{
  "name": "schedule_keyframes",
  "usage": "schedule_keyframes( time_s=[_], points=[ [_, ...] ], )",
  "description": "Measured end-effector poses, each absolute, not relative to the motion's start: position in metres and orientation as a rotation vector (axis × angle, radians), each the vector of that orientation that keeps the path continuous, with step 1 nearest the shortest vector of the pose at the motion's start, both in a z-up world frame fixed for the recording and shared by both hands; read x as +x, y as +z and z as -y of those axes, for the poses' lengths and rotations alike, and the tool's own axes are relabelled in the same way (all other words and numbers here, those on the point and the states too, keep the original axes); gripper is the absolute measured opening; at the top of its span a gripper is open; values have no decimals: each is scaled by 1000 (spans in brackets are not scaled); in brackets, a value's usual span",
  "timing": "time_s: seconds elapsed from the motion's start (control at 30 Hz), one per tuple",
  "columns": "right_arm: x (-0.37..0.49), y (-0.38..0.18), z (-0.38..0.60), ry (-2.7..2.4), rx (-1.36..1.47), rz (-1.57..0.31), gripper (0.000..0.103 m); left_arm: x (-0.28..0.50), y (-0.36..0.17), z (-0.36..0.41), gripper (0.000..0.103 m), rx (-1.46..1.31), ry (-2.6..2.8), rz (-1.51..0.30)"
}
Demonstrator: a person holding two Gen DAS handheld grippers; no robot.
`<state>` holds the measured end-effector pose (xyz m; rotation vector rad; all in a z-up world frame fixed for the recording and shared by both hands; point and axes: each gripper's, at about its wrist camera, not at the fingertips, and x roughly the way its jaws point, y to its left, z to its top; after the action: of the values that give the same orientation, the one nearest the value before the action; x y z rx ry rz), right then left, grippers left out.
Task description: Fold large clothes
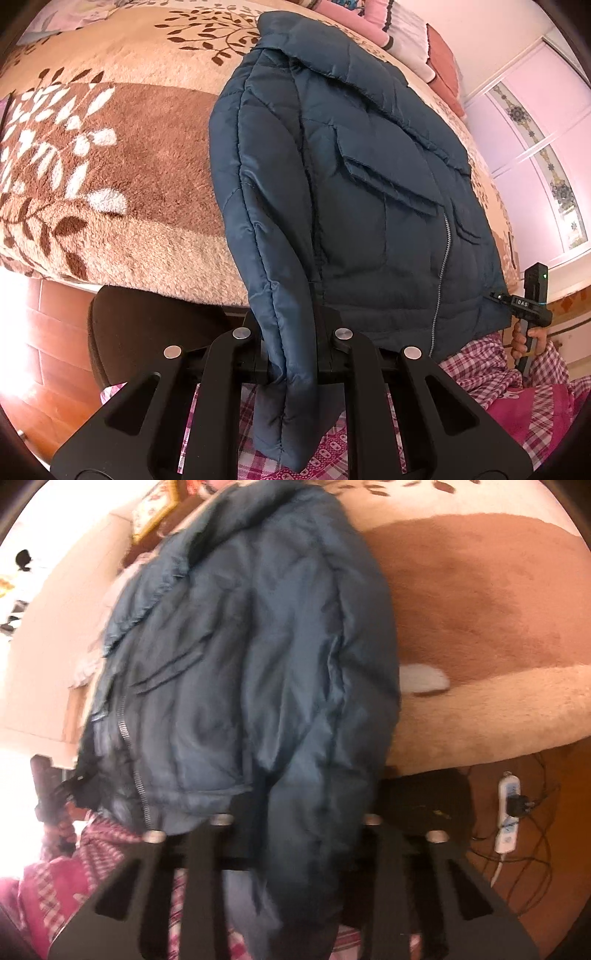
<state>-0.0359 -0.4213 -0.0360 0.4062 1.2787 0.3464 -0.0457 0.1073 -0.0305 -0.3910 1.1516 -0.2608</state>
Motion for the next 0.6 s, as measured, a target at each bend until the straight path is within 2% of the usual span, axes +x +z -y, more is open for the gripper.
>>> schedule_keyframes(
  time_s=[0.13,0.33,0.6],
  points=[
    [-44,-16,419,385,461,-1208,14,-49,-23,-112,12,-400,-272,-1119],
    [-51,37,422,457,608,-1028,12,-51,22,-119,12,-413,-318,-989],
    [-60,101,411,509,589,-896,11,-65,86,-134,12,-390,-345,-827]
  ],
)
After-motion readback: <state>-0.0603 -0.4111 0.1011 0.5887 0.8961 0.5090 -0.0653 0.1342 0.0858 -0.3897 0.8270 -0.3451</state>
